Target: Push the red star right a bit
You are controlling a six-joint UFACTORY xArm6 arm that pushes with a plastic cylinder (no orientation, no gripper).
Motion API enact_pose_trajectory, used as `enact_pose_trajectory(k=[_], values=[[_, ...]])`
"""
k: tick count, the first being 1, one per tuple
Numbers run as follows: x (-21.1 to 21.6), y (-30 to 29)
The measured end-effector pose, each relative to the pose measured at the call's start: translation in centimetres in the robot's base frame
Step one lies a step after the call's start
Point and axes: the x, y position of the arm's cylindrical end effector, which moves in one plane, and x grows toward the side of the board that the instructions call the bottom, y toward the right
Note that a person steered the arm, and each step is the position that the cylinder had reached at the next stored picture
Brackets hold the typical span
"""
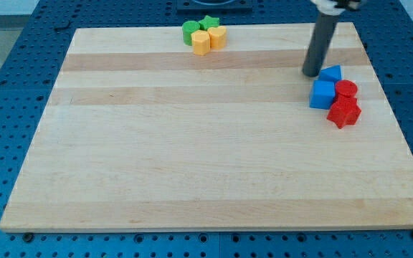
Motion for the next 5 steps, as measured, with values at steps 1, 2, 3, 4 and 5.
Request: enact_pose_trajectory(k=[1, 2, 3, 4, 5], values=[[3.3, -4.0], [7.7, -4.4], [10.7, -1.4], [11.2, 2.0], [11.2, 3.8]])
